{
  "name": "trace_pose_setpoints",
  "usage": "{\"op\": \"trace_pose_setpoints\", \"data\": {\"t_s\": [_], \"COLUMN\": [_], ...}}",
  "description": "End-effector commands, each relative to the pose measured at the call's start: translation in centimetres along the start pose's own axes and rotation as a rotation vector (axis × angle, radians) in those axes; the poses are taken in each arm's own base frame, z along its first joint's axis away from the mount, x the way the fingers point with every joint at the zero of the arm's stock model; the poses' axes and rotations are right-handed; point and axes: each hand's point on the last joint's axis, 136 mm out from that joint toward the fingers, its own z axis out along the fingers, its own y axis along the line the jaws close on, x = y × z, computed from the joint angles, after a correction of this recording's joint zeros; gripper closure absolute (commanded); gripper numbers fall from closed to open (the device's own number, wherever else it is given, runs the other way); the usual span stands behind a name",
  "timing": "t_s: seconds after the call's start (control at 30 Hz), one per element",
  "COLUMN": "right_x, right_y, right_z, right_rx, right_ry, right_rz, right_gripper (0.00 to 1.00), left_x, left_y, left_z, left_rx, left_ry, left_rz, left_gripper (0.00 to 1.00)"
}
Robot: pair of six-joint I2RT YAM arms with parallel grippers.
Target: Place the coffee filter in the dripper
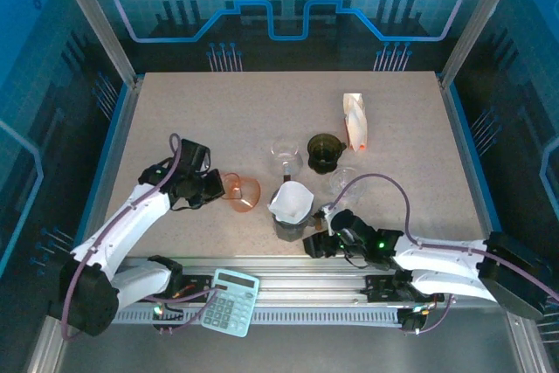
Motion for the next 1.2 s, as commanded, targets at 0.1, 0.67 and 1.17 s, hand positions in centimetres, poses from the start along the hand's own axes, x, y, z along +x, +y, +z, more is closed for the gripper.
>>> {"op": "trace_pose_setpoints", "data": {"t_s": [0.1,0.67,1.17], "right_x": [-3.5,-6.9,-12.6], "right_y": [2.7,5.2,6.4], "right_z": [0.8,5.1,10.5], "right_rx": [-0.058,-0.077,-0.051], "right_ry": [-0.097,-0.111,-0.128], "right_rz": [-0.021,-0.055,-0.022], "right_gripper": [0.32,0.33,0.35], "left_x": [-1.6,-1.4,-1.3], "left_y": [0.7,4.1,7.2], "left_z": [-2.0,-3.5,-6.0], "left_rx": [0.045,0.023,-0.109], "left_ry": [-0.086,-0.151,-0.23], "left_rz": [-0.093,-0.192,-0.214], "left_gripper": [1.0,1.0,1.0]}}
